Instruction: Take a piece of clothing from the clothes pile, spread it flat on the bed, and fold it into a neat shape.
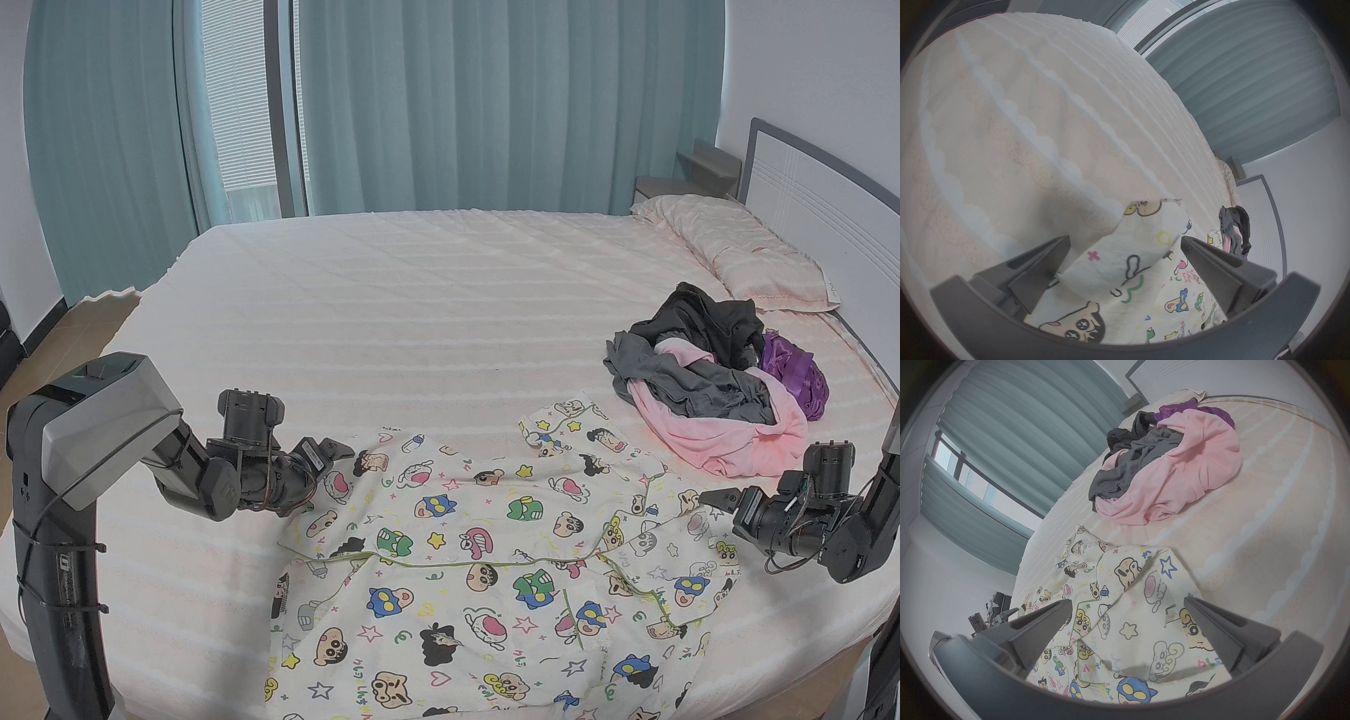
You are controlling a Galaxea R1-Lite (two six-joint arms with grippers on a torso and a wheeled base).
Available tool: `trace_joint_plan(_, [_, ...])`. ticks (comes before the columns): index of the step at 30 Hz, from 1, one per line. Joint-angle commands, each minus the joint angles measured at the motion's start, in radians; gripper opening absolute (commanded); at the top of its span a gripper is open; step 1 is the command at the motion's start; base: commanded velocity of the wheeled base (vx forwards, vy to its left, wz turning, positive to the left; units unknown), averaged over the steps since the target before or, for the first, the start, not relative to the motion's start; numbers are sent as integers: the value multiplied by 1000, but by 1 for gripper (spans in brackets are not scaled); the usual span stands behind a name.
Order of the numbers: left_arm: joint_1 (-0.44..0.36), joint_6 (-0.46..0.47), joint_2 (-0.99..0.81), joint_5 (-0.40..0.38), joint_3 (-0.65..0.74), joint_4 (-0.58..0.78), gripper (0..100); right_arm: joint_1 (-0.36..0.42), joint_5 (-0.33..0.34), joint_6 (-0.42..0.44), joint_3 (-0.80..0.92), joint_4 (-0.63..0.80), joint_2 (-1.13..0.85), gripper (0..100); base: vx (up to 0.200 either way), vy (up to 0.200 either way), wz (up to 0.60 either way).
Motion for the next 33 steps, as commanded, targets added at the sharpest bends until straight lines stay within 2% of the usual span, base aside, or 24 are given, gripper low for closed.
trace_joint_plan(1, [-19,-5,1,-8,-9,1,100,1,0,-1,0,0,3,100,0,0,0])
trace_joint_plan(5, [-39,-12,7,-40,-39,1,100,6,2,0,-2,0,5,100,0,0,0])
trace_joint_plan(6, [-45,-40,9,-62,-72,1,100,13,0,3,-5,0,12,100,0,0,0])
trace_joint_plan(8, [-45,-58,9,-63,-89,-2,100,16,0,2,-5,0,15,100,0,0,0])
trace_joint_plan(10, [-38,-118,12,-63,-142,-11,100,27,0,2,-3,0,18,100,0,0,0])
trace_joint_plan(16, [13,-164,33,-63,-187,-34,100,29,-3,0,-3,0,24,100,0,0,0])
trace_joint_plan(17, [47,-207,35,-63,-188,-82,100,29,-4,2,-3,0,24,100,0,0,0])
trace_joint_plan(21, [100,-319,33,-57,-178,-198,100,29,-4,2,-3,0,24,100,0,0,0])
trace_joint_plan(27, [176,-333,29,-57,-176,-238,100,29,-4,2,-2,0,24,100,0,0,0])
trace_joint_plan(33, [186,-302,42,-68,-153,-232,100,29,-4,2,-2,0,24,100,0,0,0])
